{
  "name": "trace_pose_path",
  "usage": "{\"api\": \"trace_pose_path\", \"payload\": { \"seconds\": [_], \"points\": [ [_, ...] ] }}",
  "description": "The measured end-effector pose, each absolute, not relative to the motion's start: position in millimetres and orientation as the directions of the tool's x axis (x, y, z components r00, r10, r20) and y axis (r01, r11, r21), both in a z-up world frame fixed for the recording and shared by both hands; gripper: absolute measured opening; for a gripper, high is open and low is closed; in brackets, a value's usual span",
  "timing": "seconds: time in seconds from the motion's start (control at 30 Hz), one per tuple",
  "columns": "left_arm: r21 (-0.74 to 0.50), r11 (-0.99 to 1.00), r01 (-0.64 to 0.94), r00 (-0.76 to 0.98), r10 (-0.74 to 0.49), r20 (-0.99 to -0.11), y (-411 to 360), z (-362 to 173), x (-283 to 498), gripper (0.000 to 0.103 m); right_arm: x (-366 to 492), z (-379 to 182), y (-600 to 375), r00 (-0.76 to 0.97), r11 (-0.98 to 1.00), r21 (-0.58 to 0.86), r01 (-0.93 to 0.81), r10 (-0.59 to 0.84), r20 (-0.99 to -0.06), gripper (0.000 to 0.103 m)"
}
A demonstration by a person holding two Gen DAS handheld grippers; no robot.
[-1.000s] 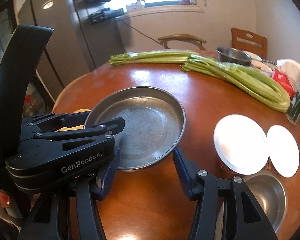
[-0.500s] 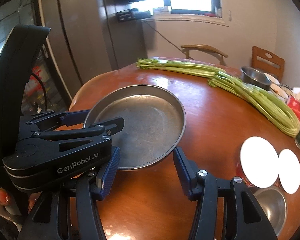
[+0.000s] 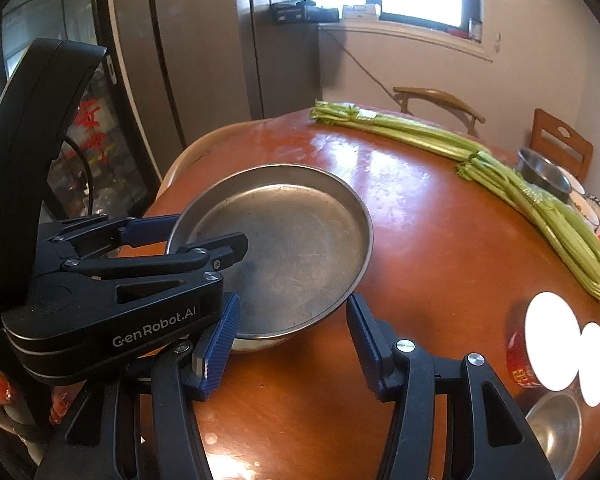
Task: Organize plates and bowls
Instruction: 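Lift the silver plate with the left tool and carry it over the yellow plate, then lower the silver plate onto the yellow shell plate and open the left tool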
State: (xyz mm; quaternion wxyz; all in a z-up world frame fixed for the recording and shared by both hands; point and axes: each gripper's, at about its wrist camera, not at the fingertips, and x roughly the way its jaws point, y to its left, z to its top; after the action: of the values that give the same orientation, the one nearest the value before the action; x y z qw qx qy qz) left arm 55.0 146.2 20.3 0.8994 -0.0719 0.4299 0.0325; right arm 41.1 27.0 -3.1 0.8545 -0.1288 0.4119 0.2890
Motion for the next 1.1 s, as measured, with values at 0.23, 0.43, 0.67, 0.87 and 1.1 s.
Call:
{"api": "trace_pose_path", "payload": {
  "seconds": [0.23,0.43,0.67,0.87,1.1],
  "points": [
    [-0.114,0.986,-0.119,0.609,-0.018,-0.793,151.5,8.0,59.8,0.053,47.2,-16.1,31.3,0.469,0.798,0.022,-0.602,0.376,-0.799,0.057],
    [-0.115,0.987,-0.113,0.595,-0.026,-0.803,148.4,-1.7,59.8,0.053,48.1,-26.3,28.6,0.453,0.802,0.027,-0.596,0.365,-0.814,0.057],
    [-0.106,0.986,-0.128,0.583,-0.012,-0.813,151.7,-8.7,58.7,0.053,48.3,-35.0,31.9,0.437,0.796,0.026,-0.604,0.358,-0.825,0.057],
    [-0.102,0.984,-0.144,0.562,-0.003,-0.827,155.8,-16.6,61.2,0.053,49.2,-42.2,36.9,0.42,0.792,0.032,-0.609,0.357,-0.834,0.057],
    [-0.1,0.983,-0.152,0.558,0.002,-0.83,158.3,-18.1,62.6,0.053,54.7,-47.8,42.7,0.424,0.79,0.019,-0.613,0.349,-0.835,0.057]
  ]
}}
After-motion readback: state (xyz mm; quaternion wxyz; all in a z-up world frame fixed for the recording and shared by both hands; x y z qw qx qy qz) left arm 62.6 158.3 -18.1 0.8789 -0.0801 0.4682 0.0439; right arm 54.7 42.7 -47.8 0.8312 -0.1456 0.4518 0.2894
